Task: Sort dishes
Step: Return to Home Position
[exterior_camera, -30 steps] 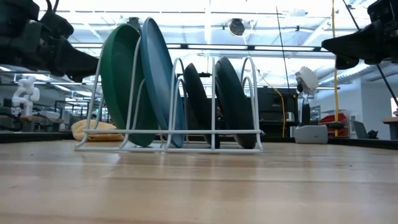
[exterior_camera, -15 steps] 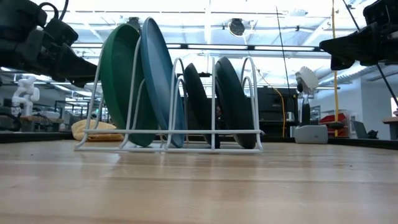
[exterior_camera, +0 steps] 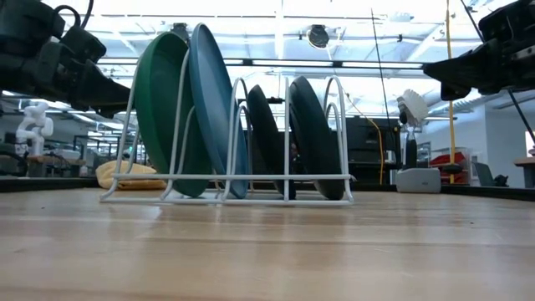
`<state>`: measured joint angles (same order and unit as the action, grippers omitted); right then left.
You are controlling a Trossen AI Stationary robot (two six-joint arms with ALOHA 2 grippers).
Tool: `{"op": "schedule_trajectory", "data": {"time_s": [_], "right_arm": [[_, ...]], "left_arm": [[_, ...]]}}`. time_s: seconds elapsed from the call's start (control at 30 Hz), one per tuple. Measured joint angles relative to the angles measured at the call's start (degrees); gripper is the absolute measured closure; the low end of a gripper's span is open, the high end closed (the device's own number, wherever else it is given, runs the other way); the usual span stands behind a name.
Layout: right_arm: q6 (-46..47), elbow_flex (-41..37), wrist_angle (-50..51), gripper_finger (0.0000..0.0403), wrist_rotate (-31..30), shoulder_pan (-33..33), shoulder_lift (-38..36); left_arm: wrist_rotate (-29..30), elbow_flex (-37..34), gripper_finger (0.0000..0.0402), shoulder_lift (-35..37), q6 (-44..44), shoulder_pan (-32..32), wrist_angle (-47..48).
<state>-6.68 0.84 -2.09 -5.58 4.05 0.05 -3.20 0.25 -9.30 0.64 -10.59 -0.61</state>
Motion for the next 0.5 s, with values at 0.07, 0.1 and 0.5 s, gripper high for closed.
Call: {"op": "schedule_trajectory", "data": {"time_s": [0.07, 0.1, 0.5], "right_arm": [[0.0, 0.0, 0.1, 0.0403, 0.0, -0.2, 0.0], [-0.1, 0.0, 0.1, 0.0403, 0.0, -0.3, 0.0], [0.0, 0.0, -0.1, 0.0403, -1.7, -0.3, 0.1]], "left_arm": [[0.0, 0.0, 0.0254, 0.0, 0.1, 0.0, -0.1], [-0.1, 0.0, 0.0254, 0.0, 0.2, 0.0, -0.1], [3.5, 0.0, 0.0254, 0.0, -0.1, 0.1, -0.3]]}}
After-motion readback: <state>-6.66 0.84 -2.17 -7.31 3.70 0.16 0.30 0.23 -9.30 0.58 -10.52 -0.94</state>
